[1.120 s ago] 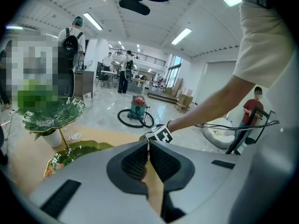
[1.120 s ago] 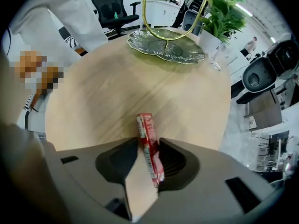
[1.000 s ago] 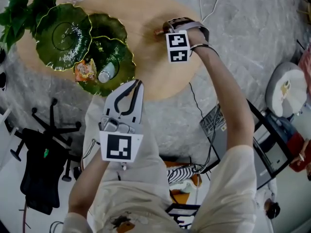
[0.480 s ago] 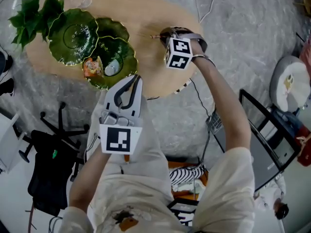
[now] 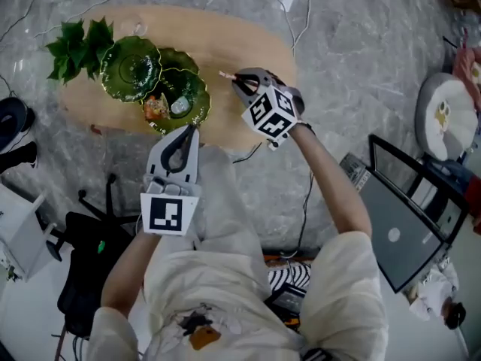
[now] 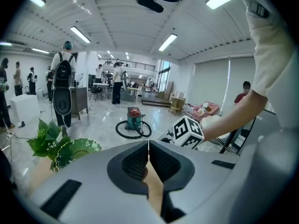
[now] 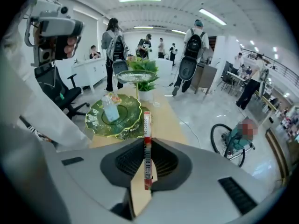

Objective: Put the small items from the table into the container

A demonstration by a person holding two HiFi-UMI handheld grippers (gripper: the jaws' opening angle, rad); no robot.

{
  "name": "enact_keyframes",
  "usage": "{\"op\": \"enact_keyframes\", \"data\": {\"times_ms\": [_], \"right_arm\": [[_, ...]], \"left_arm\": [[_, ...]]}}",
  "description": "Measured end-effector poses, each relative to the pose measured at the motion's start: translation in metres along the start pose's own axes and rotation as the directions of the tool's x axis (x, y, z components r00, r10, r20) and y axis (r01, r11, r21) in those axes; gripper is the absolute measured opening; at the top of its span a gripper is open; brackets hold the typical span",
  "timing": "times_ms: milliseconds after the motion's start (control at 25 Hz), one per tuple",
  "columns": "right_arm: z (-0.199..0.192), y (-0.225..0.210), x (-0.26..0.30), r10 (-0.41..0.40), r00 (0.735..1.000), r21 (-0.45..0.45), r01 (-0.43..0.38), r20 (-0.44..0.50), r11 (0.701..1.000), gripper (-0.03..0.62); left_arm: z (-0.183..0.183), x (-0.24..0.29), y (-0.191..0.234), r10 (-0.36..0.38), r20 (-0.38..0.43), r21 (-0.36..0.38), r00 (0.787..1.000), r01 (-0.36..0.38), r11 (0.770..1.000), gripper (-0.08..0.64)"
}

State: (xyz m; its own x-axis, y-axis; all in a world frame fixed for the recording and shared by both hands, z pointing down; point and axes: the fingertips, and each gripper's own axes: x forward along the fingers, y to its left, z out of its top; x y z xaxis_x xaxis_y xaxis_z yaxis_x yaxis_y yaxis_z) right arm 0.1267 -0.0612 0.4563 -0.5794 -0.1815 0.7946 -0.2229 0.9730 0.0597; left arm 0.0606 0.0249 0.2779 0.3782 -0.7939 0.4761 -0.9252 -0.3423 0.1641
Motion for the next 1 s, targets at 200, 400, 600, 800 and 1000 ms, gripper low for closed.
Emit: {"op": "enact_keyframes", "data": {"times_ms": [200,400,600,800,1000], "right_arm": [[0.031,0.026,-0.053,-0.094,0.992,0.156,0.080,0.089,0.985,0.048],[0.063,0.065,-0.093,-0.124,0.980,0.241,0.084,0.154,0.967,0.048],[0.090,0.094,-0.118,-0.120,0.974,0.255,0.068,0.194,0.964,0.048],[0.107,0.118,-0.122,-0.098,0.978,0.246,0.051,0.182,0.968,0.048],[0.137,0.141,-0.114,-0.074,0.980,0.230,0.030,0.185,0.973,0.048]], "left_arm": [[0.033,-0.031,0.000,0.011,0.032,-0.017,0.999,-0.010,1.000,0.009],[0.057,-0.060,-0.006,0.008,0.077,-0.029,0.997,-0.006,1.000,0.009],[0.066,-0.078,-0.012,0.001,0.089,-0.031,0.996,0.002,1.000,0.009],[0.071,-0.090,-0.015,-0.024,0.085,-0.020,0.996,0.026,0.999,0.009],[0.069,-0.105,0.002,-0.040,0.077,-0.015,0.996,0.042,0.999,0.009]]}}
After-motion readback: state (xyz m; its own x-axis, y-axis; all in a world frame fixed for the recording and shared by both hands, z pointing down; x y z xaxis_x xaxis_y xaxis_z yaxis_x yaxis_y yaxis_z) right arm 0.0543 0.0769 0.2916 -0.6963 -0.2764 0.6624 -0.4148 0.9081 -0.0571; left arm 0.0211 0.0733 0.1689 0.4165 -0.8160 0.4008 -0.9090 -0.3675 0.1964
